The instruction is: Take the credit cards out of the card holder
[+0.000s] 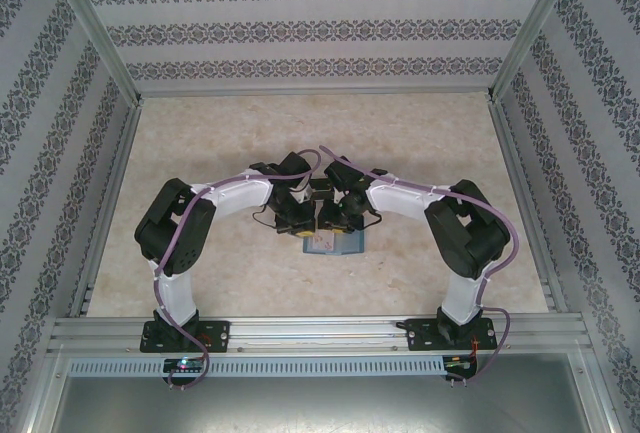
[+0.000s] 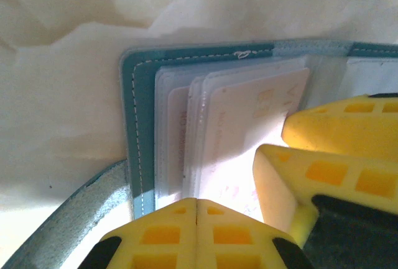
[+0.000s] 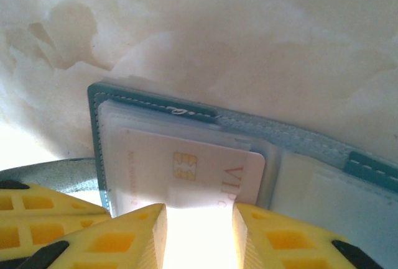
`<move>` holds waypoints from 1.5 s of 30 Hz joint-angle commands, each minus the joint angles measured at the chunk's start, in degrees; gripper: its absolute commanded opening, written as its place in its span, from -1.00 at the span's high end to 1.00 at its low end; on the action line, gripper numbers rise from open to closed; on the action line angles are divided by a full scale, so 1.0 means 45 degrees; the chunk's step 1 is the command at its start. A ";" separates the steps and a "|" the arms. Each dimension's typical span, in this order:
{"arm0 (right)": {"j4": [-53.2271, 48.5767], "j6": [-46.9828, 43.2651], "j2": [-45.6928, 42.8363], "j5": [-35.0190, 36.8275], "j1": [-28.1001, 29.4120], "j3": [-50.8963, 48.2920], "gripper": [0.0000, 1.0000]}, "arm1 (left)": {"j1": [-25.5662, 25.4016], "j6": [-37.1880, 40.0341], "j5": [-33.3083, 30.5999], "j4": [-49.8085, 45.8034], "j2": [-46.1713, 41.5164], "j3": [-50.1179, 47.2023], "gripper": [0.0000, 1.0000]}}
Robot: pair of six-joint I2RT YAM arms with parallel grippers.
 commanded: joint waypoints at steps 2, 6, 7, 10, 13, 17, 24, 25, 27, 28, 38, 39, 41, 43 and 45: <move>-0.0292 0.0078 -0.0685 0.0137 0.0091 -0.0073 0.24 | -0.0145 0.0140 0.0064 -0.0198 0.0080 0.0348 1.00; -0.0094 0.0240 -0.0967 0.0037 0.0087 -0.0219 0.22 | -0.0145 0.0138 0.0157 -0.0001 0.0374 0.0441 1.00; -0.0094 0.0227 -0.0954 0.0016 0.0061 -0.0220 0.22 | -0.0144 0.0145 0.0158 0.0034 0.0445 0.0471 1.00; 0.0055 0.0296 -0.0839 -0.0091 0.0063 -0.0313 0.21 | -0.0145 0.0130 0.0294 0.0201 0.0642 0.0467 1.00; 0.0264 0.0351 -0.0633 -0.0282 0.0054 -0.0387 0.21 | -0.0145 0.0181 0.0226 0.0213 0.0811 0.0382 1.00; 0.0431 0.0378 -0.0222 -0.0497 0.0071 -0.0424 0.21 | -0.0125 0.0199 0.0123 0.0263 0.0950 0.0083 1.00; -0.0003 0.0211 0.0006 0.0040 0.0077 -0.0415 0.21 | -0.0106 0.0195 -0.0052 0.0295 0.0800 -0.0475 1.00; -0.0140 0.0138 0.0008 0.0206 0.0083 -0.0382 0.21 | -0.0106 0.0211 -0.0059 0.0258 0.0753 -0.0533 1.00; -0.0384 0.0052 -0.0032 0.0509 0.0064 -0.0339 0.21 | -0.0106 0.0245 -0.0150 0.0189 0.0694 -0.0606 1.00; -0.0451 -0.0001 -0.0050 0.0630 0.0074 -0.0291 0.21 | -0.0109 0.0255 -0.0187 0.0150 0.0671 -0.0629 1.00; -0.0738 -0.0184 -0.0258 0.0956 0.0055 -0.0064 0.21 | -0.0096 0.0313 -0.0283 -0.0048 0.0448 -0.0656 1.00; -0.0738 -0.0177 -0.0329 0.0962 0.0054 -0.0044 0.21 | -0.0097 0.0313 -0.0286 -0.0062 0.0446 -0.0661 1.00; -0.0730 -0.0154 -0.0502 0.0945 0.0037 -0.0020 0.21 | -0.0091 0.0294 -0.0296 -0.0106 0.0391 -0.0663 1.00; -0.0405 -0.0004 -0.0734 0.0598 0.0006 -0.0144 0.21 | -0.0096 0.0260 -0.0308 -0.0189 0.0283 -0.0558 1.00; -0.0056 0.0150 -0.0901 0.0213 -0.0040 -0.0318 0.21 | -0.0090 0.0273 -0.0309 -0.0341 0.0203 -0.0333 1.00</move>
